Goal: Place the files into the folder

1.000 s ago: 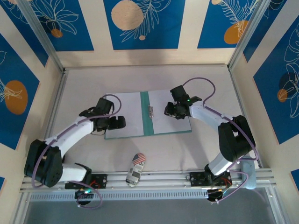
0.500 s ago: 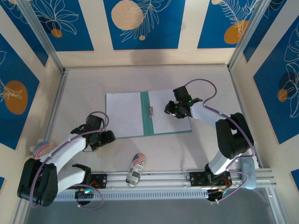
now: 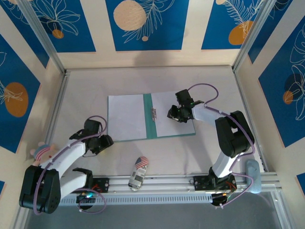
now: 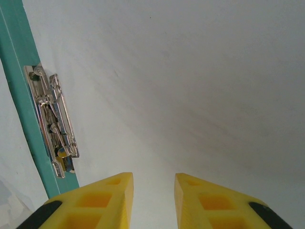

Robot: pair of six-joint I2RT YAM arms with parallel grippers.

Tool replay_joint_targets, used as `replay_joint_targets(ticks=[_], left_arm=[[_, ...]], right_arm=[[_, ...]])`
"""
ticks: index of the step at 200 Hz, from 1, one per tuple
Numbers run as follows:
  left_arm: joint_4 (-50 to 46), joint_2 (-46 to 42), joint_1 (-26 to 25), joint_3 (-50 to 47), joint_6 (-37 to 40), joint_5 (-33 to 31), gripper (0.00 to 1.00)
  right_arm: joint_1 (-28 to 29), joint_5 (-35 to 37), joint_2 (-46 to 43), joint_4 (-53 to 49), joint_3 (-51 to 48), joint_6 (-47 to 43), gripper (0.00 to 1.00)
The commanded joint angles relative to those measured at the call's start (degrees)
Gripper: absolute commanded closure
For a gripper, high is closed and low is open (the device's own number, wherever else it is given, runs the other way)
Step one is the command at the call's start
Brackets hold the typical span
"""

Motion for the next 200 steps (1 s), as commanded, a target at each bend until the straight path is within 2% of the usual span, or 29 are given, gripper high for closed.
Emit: replay_joint_targets(ticks=[1,60,112,149,200], left_arm=[[4.6,-1.1,0.8,-0.6,0.3,4.2,0.49],[4.3,-2.8,2.4,-0.6,0.5,4.9,0.52],[4.3,-1.3,4.1,-1.0,0.6,4.9,0.44],[5.9,-0.5,4.6,-1.2,0.4,6.6,0.52],[7.4,1.1,4.9,-1.7,0.4,7.8,0.54]], right_arm=[[0.0,-1.2,0.8,-1.0,1.7,0.4,0.70],[0.0,-1.4,2.9,-2.7,3.5,0.5,0.70],[0.1,-1.3,3.5,-3.3,4.1,0.5,0.70],[0.0,-1.5,4.1,-3.8,4.5,0.5,0.70],[0.0,-2.0,5.3,-4.7,5.5,0.5,0.70]])
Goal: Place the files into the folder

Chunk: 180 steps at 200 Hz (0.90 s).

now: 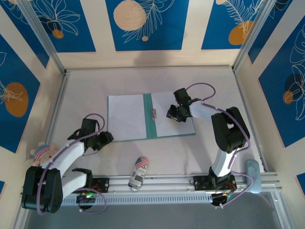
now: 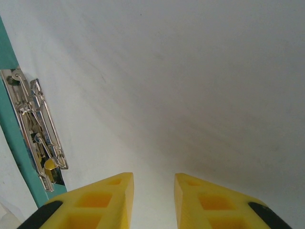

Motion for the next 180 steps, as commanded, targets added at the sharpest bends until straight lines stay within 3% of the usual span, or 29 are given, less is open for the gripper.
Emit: replay_joint_targets(ticks=[1,68,180], left_arm=[[1.1,0.6,1.0,-0.9,0.2,1.5,0.54],[2.2,1.1,1.9,-1.6,0.0,2.2,0.48],[9.7,0.7,3.0,-2.6,-1.1,7.2,0.68]], right_arm=[[-0.1,-1.7,0.9,-1.7,1.6,0.5,0.70],[-0.1,-1.9,1.6,-2.3,2.3,0.5,0.70],[0.0,-2.3,2.2,-2.7,2.9,0.4,0.70]])
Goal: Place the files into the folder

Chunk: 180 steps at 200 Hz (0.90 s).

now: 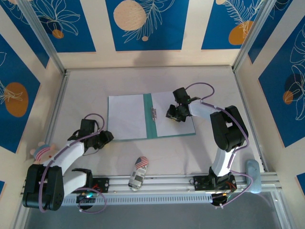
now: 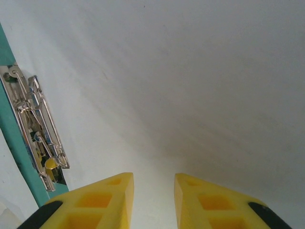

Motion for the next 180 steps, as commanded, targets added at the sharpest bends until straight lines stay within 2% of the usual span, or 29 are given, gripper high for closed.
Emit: replay_joint_targets(ticks=[1,50,67,97,142,180], left_arm=[[3.1,-0.3,1.1,-0.6,-0.5,2.7,0.68],[5.9,-4.9,1.5,-0.7,-0.4,4.1,0.86],[9.4,-6.7,1.6,-1.3,-0.1,6.3,1.00],[12.3,-10.5,1.6,-1.5,0.6,8.6,1.00],[-2.9,-16.8,1.6,8.5,8.5,1.2,1.00],[-14.2,-17.2,1.6,20.3,14.2,-2.6,1.00]], right_arm=[[0.0,-1.4,1.0,-1.1,1.3,0.4,0.70],[0.0,-1.4,-1.1,0.6,-0.4,-0.1,0.71],[0.0,-1.6,-3.4,3.0,-2.4,-0.3,0.71],[0.1,-1.4,-8.4,7.2,-6.5,-1.2,0.71],[0.7,0.8,-16.4,10.8,-11.4,-2.9,0.70],[0.4,2.2,-19.6,12.9,-14.0,-3.1,0.70]])
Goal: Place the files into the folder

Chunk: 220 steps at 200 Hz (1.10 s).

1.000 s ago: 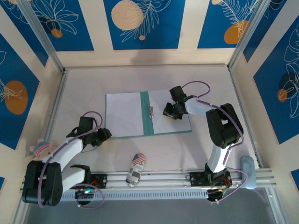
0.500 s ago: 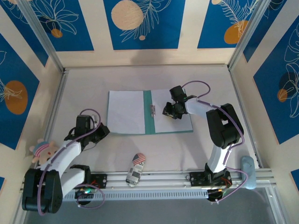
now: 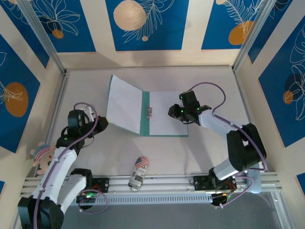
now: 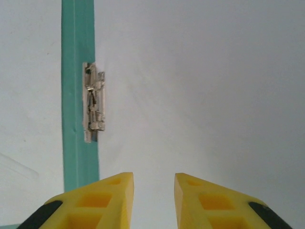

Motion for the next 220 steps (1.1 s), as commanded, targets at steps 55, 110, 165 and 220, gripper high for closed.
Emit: replay_joint_targets(ticks=[55,110,165,220], left_arm=[[-17.1,4.4,-4.0,22.4,12.0,-4.7,1.00],[-22.3,13.4,-26.7,29.9,15.9,-26.1,1.00],[-20.0,26.4,-43.6,34.6,15.9,-40.8,1.00],[-16.9,41.4,-50.7,40.1,11.7,-42.4,1.00]], right_arm=[[-1.4,-0.1,1.1,1.9,-1.1,0.2,0.70],[-2.6,-1.2,2.2,2.3,-1.3,1.3,0.70],[-4.5,-0.9,2.0,1.1,-2.0,3.1,0.71],[-6.6,-1.4,1.7,0.1,-2.2,3.8,0.71]])
